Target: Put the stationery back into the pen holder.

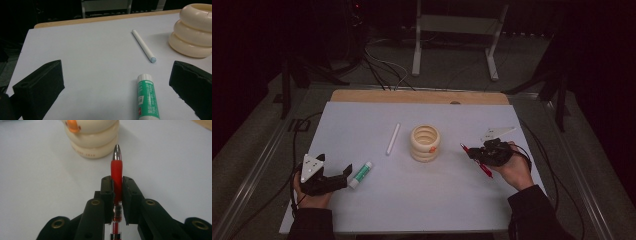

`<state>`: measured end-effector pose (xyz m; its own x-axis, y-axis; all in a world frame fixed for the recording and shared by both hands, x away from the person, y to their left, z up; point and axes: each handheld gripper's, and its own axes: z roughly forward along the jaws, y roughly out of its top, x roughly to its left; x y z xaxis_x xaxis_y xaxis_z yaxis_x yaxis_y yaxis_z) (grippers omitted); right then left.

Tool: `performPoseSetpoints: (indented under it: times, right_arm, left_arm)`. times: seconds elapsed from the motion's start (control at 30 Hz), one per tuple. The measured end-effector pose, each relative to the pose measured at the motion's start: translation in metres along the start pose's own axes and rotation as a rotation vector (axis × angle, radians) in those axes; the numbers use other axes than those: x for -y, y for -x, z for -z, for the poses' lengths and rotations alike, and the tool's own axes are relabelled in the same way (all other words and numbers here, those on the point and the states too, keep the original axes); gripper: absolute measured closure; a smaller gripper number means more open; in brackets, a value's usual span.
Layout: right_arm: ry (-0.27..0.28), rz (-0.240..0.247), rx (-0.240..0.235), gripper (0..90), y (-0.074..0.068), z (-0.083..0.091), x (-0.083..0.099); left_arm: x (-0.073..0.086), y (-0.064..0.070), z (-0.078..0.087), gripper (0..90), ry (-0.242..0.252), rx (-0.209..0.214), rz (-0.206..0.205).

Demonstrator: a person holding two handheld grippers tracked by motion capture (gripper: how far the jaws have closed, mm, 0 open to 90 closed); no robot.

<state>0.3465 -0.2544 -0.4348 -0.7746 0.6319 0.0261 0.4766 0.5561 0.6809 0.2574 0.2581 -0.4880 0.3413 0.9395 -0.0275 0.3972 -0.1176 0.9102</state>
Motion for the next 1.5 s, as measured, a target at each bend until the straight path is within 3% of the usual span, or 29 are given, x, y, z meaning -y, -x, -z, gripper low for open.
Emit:
performPoseSetpoints:
  times: [0.9,1.5]
  right_arm:
    - [0.171,-0.041,0.042,80.8,0.001,0.005,-0.039]
    - [0.237,-0.044,0.052,80.8,-0.001,0.005,-0.06]
  left_arm:
    - [0.0,0.0,0.0,0.0,-0.002,0.0,-0.005]
    - [0.0,0.0,0.0,0.0,-0.003,0.0,-0.006]
